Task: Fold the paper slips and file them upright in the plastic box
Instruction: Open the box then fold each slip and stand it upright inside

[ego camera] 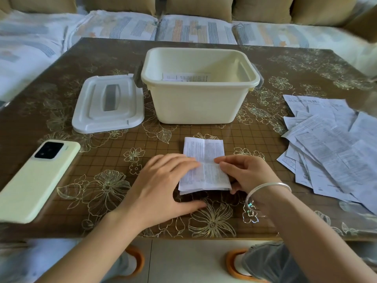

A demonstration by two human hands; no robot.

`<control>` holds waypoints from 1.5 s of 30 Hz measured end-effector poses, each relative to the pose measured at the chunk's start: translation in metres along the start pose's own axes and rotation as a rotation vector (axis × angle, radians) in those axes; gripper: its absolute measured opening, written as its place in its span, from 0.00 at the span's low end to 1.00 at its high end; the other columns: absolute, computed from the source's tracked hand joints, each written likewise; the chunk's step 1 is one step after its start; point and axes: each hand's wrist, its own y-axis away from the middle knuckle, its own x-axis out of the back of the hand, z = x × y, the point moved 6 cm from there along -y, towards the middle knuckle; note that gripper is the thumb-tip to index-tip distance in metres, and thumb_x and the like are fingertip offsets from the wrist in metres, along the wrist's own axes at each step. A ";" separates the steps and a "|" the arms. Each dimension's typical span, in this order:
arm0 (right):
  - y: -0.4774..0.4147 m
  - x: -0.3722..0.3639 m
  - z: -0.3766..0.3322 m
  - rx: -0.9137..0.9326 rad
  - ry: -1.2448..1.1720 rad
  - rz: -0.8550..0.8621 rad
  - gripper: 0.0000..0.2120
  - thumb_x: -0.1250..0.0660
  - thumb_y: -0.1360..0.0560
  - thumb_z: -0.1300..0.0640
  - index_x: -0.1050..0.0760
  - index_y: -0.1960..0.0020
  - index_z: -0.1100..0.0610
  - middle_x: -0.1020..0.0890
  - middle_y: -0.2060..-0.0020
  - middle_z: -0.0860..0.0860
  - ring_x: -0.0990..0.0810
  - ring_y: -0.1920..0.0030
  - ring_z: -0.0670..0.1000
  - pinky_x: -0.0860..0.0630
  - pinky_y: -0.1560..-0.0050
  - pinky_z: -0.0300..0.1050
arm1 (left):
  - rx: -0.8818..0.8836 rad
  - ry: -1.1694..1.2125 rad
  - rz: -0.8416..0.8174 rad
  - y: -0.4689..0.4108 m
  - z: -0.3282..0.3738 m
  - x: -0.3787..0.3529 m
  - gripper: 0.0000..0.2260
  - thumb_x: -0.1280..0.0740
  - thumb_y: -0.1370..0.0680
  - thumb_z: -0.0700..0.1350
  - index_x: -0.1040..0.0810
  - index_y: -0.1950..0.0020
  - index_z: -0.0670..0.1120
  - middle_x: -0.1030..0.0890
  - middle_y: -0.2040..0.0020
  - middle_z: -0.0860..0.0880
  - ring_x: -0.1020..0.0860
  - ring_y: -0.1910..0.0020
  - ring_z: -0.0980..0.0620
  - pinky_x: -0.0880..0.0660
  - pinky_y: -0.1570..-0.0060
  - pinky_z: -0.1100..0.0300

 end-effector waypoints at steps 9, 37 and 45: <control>0.014 0.007 0.001 0.068 0.159 -0.140 0.05 0.32 0.23 0.57 0.19 0.50 0.51 0.18 0.72 0.53 0.29 0.78 0.49 0.31 0.74 0.37 | 0.068 0.104 0.201 -0.005 -0.003 0.003 0.16 0.38 0.22 0.56 0.15 0.54 0.48 0.20 0.61 0.56 0.24 0.59 0.54 0.27 0.55 0.54; 0.006 0.015 -0.009 0.060 0.875 0.231 0.22 0.33 0.34 0.29 0.28 0.60 0.48 0.22 0.63 0.43 0.22 0.59 0.48 0.24 0.61 0.44 | 0.463 -0.016 0.177 -0.019 0.007 0.004 0.18 0.27 0.27 0.55 0.26 0.41 0.51 0.23 0.67 0.58 0.24 0.55 0.52 0.32 0.51 0.54; 0.017 0.011 -0.008 0.122 0.899 0.279 0.23 0.38 0.31 0.29 0.35 0.48 0.45 0.25 0.61 0.42 0.22 0.57 0.51 0.30 0.62 0.44 | 0.212 -0.204 0.204 -0.016 0.020 -0.003 0.09 0.28 0.28 0.45 0.20 0.49 0.48 0.22 0.46 0.50 0.27 0.43 0.47 0.33 0.43 0.53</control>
